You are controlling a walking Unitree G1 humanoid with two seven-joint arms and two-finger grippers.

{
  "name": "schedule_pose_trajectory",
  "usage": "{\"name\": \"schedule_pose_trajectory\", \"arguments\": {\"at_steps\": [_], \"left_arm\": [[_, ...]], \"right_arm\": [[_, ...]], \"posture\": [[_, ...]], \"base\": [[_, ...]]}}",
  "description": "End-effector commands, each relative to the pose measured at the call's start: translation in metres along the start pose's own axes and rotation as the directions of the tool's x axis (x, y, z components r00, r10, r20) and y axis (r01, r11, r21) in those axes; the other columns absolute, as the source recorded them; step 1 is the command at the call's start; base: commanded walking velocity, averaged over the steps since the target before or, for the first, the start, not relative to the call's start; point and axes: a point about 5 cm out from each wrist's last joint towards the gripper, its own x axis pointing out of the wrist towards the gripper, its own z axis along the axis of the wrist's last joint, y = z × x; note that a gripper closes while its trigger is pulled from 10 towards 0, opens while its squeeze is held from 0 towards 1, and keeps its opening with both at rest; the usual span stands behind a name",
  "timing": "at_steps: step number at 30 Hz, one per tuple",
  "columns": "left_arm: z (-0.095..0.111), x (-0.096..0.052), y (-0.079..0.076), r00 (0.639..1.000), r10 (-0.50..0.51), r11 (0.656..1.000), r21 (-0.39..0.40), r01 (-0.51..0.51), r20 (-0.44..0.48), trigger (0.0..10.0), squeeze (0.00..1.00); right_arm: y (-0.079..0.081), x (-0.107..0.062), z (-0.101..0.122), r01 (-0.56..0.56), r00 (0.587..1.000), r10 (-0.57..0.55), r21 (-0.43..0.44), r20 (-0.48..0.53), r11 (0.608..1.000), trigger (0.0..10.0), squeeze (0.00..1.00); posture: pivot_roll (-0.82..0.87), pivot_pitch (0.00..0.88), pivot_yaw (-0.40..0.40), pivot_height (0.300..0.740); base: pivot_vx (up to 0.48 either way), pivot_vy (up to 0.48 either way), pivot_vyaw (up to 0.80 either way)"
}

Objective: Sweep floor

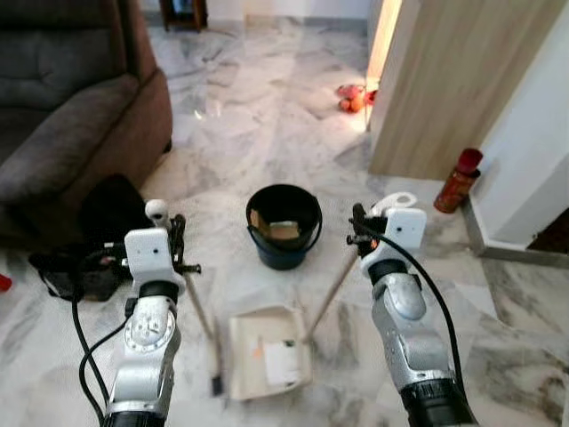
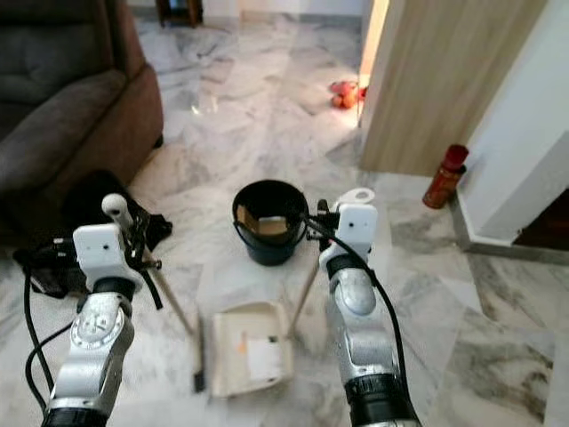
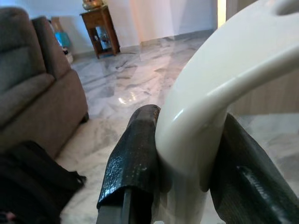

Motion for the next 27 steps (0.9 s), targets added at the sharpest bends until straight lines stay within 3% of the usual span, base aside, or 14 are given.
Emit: {"name": "schedule_pose_trajectory", "arguments": {"at_steps": [1, 27], "left_arm": [[0.009, 0.001, -0.0013, 0.999, -0.002, 1.0, -0.01, 0.003, 0.043, 10.0, 0.0], [0.009, 0.0017, -0.0041, 0.999, -0.015, 1.0, -0.016, 0.015, 0.042, 10.0, 0.0]], "right_arm": [[-0.0005, 0.0019, 0.0096, 0.004, 0.999, -0.005, 0.02, 0.036, 1.0, 10.0, 0.0], [0.0007, 0.0011, 0.0097, -0.004, 0.999, 0.004, 0.003, 0.046, 1.0, 10.0, 0.0]], "posture": [[0.11, 0.127, 0.026, 0.74], [0.11, 0.115, 0.032, 0.74]], "base": [[0.285, 0.0, 0.0], [0.283, 0.0, 0.0]]}}
